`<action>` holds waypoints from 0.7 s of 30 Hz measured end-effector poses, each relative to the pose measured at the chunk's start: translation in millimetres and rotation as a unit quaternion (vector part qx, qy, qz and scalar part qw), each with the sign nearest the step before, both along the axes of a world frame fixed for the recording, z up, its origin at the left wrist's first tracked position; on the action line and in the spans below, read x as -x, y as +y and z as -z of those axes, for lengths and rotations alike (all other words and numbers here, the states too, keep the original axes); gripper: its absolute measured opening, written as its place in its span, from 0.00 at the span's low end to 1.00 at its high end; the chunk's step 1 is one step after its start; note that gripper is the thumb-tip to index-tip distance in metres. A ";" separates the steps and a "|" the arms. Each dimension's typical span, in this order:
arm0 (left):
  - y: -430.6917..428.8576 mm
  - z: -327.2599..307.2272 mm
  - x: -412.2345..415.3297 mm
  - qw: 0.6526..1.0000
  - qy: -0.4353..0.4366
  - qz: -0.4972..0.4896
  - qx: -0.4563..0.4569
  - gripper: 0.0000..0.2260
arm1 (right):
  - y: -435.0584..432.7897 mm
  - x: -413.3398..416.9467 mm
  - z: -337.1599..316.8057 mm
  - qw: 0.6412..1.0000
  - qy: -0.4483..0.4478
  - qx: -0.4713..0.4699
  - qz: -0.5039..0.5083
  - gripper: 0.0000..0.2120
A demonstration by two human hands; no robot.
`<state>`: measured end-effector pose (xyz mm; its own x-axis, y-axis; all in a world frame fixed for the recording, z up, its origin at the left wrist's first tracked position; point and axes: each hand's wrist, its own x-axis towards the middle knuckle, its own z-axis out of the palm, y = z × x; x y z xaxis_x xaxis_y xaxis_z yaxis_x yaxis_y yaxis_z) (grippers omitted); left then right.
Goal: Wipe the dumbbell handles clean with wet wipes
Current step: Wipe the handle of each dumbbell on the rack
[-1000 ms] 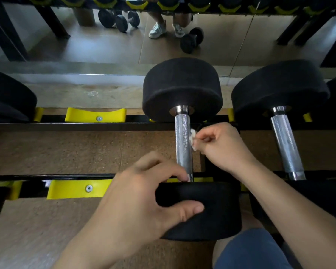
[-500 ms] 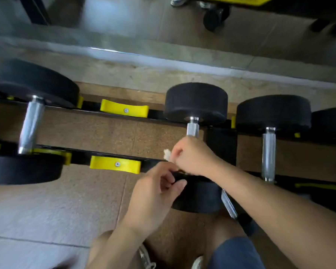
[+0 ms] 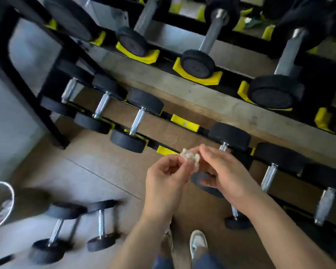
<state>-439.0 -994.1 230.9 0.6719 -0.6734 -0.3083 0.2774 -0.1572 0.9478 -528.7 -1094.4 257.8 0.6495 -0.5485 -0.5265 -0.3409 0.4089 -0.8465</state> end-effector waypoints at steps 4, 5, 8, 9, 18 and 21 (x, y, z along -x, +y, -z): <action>31.0 -67.5 11.8 0.996 0.050 -0.070 0.027 0.07 | 19.3 4.1 -65.9 0.991 -0.025 0.079 -0.109 0.13; 41.0 -82.1 15.5 0.993 0.075 -0.088 0.039 0.06 | 24.2 5.6 -76.7 0.991 -0.031 0.070 -0.114 0.13; 75.8 -115.1 27.0 0.986 0.096 -0.122 0.054 0.11 | 47.5 6.7 -106.1 0.990 -0.055 0.023 -0.125 0.06; 87.0 -124.1 30.7 0.985 0.096 -0.130 0.055 0.10 | 57.1 6.2 -114.9 0.991 -0.061 -0.005 -0.118 0.03; 194.2 -188.2 42.5 0.946 0.152 -0.247 0.142 0.04 | 155.8 -11.2 -171.9 0.951 -0.122 -0.256 -0.119 0.05; 234.8 -194.5 32.1 0.937 0.135 -0.298 0.124 0.09 | 193.2 -32.2 -180.3 0.945 -0.137 -0.247 -0.163 0.06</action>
<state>-471.1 -759.3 425.4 0.8718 -0.2758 -0.4047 0.4801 0.3176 0.8177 -496.5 -901.1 438.1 0.8905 -0.0258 -0.4543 -0.3137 0.6884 -0.6539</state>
